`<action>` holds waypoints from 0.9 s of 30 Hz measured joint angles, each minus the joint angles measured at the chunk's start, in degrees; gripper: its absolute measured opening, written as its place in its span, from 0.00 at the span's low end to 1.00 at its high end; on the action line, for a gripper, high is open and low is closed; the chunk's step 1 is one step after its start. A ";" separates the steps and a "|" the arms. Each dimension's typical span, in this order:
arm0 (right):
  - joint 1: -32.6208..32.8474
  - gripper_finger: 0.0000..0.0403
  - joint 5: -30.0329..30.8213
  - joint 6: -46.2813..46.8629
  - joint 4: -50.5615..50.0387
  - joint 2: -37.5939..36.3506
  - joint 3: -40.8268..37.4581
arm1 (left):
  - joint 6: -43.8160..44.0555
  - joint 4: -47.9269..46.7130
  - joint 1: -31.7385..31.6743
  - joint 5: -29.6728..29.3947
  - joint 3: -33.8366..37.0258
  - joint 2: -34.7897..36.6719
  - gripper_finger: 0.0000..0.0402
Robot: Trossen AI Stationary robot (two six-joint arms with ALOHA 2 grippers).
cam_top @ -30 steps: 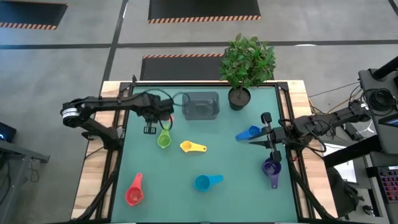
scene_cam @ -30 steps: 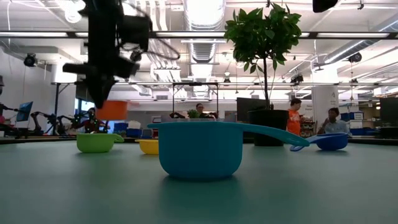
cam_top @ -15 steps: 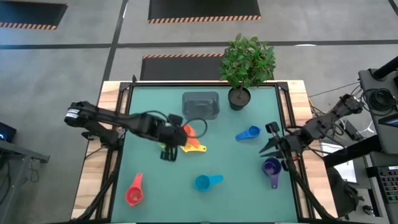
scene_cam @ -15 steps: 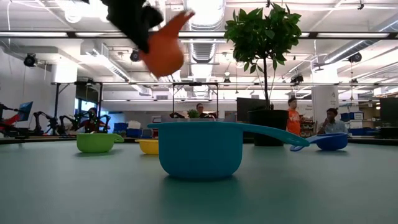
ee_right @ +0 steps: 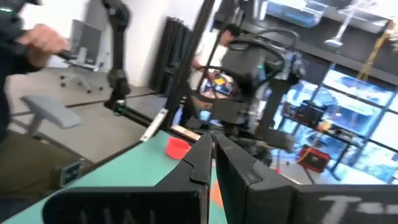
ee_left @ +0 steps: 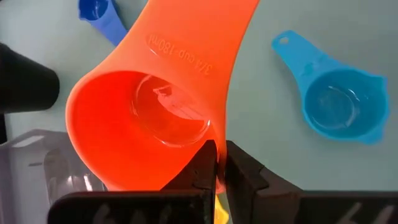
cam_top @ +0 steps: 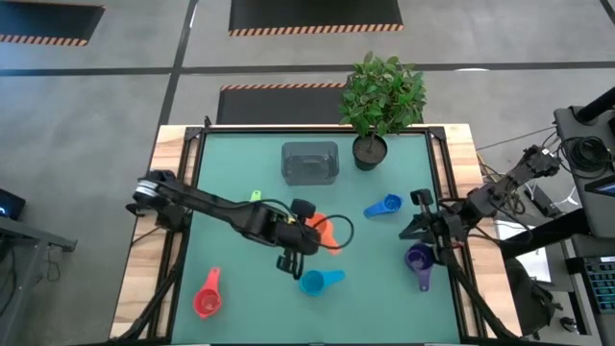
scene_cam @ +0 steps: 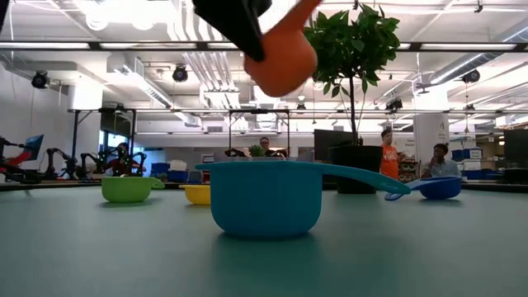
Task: Nest measuring cups in basket
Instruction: Stack the orange measuring cup into the purple measuring cup
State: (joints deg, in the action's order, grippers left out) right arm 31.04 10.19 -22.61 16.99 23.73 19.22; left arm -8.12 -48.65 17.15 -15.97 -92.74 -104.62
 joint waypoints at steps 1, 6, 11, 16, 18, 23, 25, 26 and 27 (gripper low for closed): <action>-0.91 0.02 -0.33 0.02 0.69 -0.09 -0.74 | -0.04 0.12 -0.03 0.00 -0.67 -0.86 0.00; -7.38 0.02 -8.56 1.73 3.92 -0.07 -3.58 | -0.15 0.22 -0.01 0.02 -3.68 -4.28 0.00; -14.32 0.02 -14.90 3.61 4.50 -0.55 -4.22 | 0.29 0.21 0.06 0.48 -6.37 -6.02 0.00; -18.42 0.02 -21.72 6.43 -0.49 -4.61 -3.74 | 1.00 0.06 0.04 1.33 -6.67 -6.23 0.00; -18.46 0.02 -21.70 6.84 -3.09 -7.69 -3.67 | 1.27 0.10 0.06 1.57 -6.67 -6.25 0.00; -18.44 0.02 -21.76 8.20 -7.91 -15.80 -5.16 | 1.38 3.13 0.06 1.64 -6.67 -6.25 0.00; -18.44 0.02 -21.73 9.03 -9.37 -18.78 -5.72 | 1.38 4.97 0.06 2.16 -6.66 -6.23 0.00; -18.40 0.02 -21.94 9.29 -8.94 -20.12 -5.92 | 1.37 6.01 0.06 2.70 -6.65 -6.23 0.00; -18.44 0.02 -21.93 9.72 -8.78 -21.20 -6.28 | 1.28 7.02 0.04 3.60 -6.65 -6.24 0.00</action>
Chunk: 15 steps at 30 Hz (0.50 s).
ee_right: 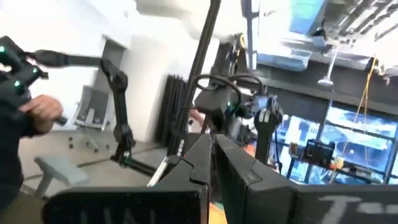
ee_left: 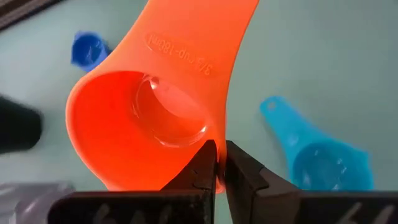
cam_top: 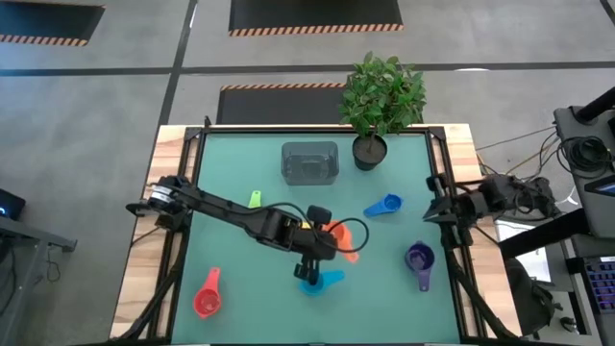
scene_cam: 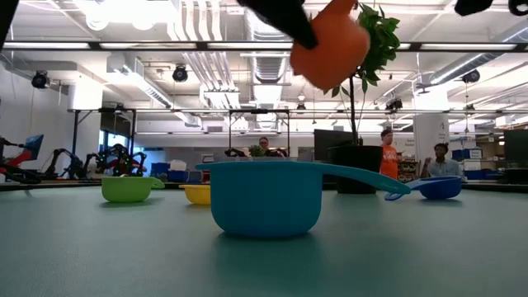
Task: Nest measuring cups in basket
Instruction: Stack the orange measuring cup into the purple measuring cup
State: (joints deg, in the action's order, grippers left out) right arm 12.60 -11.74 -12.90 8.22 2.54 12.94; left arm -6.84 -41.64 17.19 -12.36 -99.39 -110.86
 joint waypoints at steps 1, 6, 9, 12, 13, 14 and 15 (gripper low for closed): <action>0.00 0.02 0.29 0.40 -0.84 -0.87 -0.51 | -0.09 1.10 0.02 0.60 0.00 -0.01 0.00; 0.00 0.02 0.30 0.88 -1.21 -2.27 -0.98 | -1.01 7.91 -0.09 2.93 0.02 -0.33 0.00; 0.00 0.02 0.30 0.88 -1.36 -1.44 -0.72 | -2.08 11.38 -0.15 4.27 0.03 -1.11 0.00; 0.04 0.02 -0.03 0.91 -0.84 -1.18 -0.18 | -3.38 13.71 -0.19 4.37 -0.02 -2.24 0.00; 0.14 0.02 -0.31 0.88 -0.59 -1.30 -0.17 | -3.88 15.03 -0.22 4.42 -0.02 -2.65 0.00; 0.16 0.02 -0.55 0.87 -0.51 -1.35 -0.19 | -4.40 15.78 -0.24 4.40 -0.02 -3.18 0.00; 0.26 0.02 -0.71 0.91 -0.23 -1.34 -0.19 | -4.91 16.55 -0.24 4.40 -0.02 -3.62 0.00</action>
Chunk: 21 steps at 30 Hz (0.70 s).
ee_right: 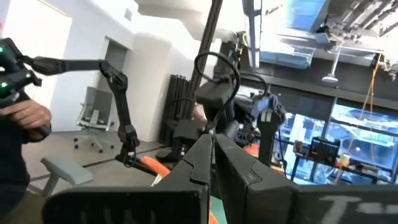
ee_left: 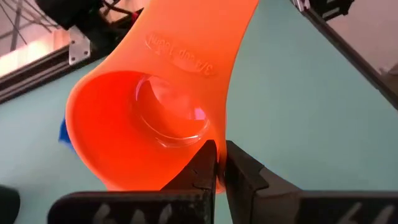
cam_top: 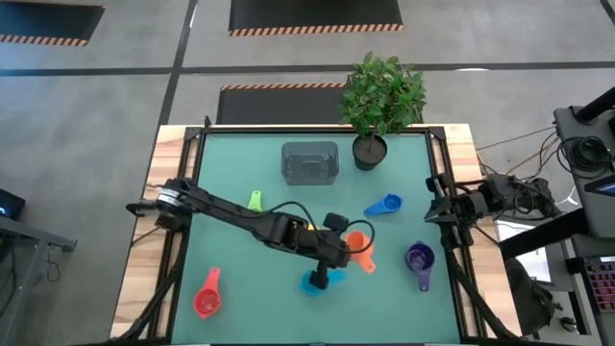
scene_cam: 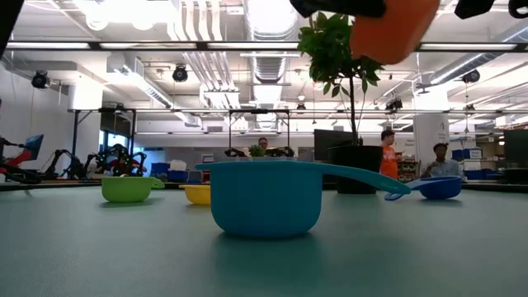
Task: Nest measuring cups in basket
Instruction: Stack the orange measuring cup into the purple measuring cup
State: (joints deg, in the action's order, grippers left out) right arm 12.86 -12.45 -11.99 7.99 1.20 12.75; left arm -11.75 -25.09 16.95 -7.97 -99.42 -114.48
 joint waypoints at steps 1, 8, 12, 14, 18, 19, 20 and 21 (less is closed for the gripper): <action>0.00 0.02 -0.02 0.00 0.14 -0.18 0.00 | -0.66 1.43 -0.06 0.01 0.00 -0.59 0.00; 0.26 0.02 -1.90 -0.65 1.57 -1.15 0.00 | -4.22 8.22 -0.54 0.02 0.00 -2.84 0.00; 0.28 0.02 -8.35 -1.01 4.60 -1.15 -0.04 | -5.68 13.55 -1.16 0.04 0.00 -4.25 0.00; 0.28 0.02 -9.17 -0.81 5.10 -1.15 -0.04 | -6.73 16.03 -1.40 0.06 0.00 -5.01 0.00; 0.28 0.02 -9.16 -0.59 5.03 -1.15 -0.11 | -8.16 20.31 -2.07 0.74 0.00 -6.60 0.00; 0.28 0.02 -9.16 -0.53 5.08 -1.17 -0.11 | -8.28 21.34 -2.29 1.56 0.00 -7.16 0.00; 0.28 0.02 -9.20 -0.33 5.38 -1.19 -0.11 | -8.32 23.14 -2.49 2.47 0.00 -7.69 0.00; 0.28 0.02 -9.54 0.29 6.05 -1.19 -0.11 | -8.40 24.57 -2.75 3.29 0.00 -8.18 0.00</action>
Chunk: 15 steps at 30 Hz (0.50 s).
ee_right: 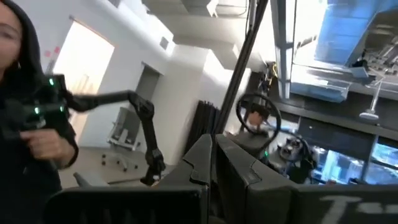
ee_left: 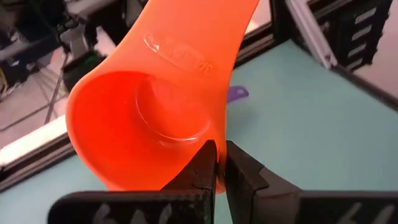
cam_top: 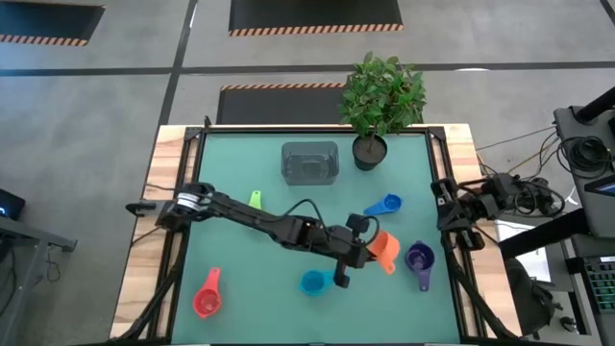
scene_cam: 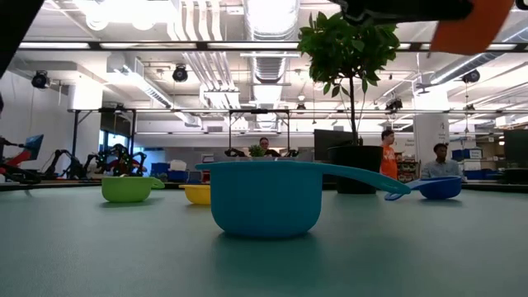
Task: Nest measuring cups in basket
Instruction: Stack the orange measuring cup into the purple measuring cup
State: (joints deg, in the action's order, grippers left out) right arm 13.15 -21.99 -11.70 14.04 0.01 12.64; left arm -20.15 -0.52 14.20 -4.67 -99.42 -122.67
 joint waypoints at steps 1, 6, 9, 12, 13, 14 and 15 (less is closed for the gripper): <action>0.00 0.02 -0.67 0.37 1.01 0.00 -0.02 | -0.12 1.26 -0.25 0.83 0.00 -0.48 0.00; 0.11 0.02 -5.37 2.18 4.20 0.00 -0.02 | -0.19 5.49 -1.53 1.58 0.00 -1.85 0.00; 0.37 0.02 -5.65 2.27 4.86 0.00 0.00 | -0.16 8.57 -2.40 3.84 -0.43 -2.52 0.00; 0.46 0.02 -5.65 2.26 4.94 0.00 -0.02 | -0.16 8.25 -2.99 5.81 -2.46 -3.61 0.00; 0.48 0.02 -5.63 2.31 5.10 0.00 -0.02 | -0.18 8.06 -3.05 5.89 -3.32 -4.07 0.00; 0.48 0.02 -5.65 2.33 5.10 0.00 -0.02 | -0.16 7.51 -3.17 6.02 -4.33 -4.71 0.00; 0.48 0.02 -5.65 2.82 5.34 0.00 -0.02 | -0.23 6.80 -3.30 6.32 -5.50 -5.43 0.00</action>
State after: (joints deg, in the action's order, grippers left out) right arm 13.63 -27.64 -8.88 19.37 0.01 12.62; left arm -20.39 6.28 10.90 1.65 -104.92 -128.09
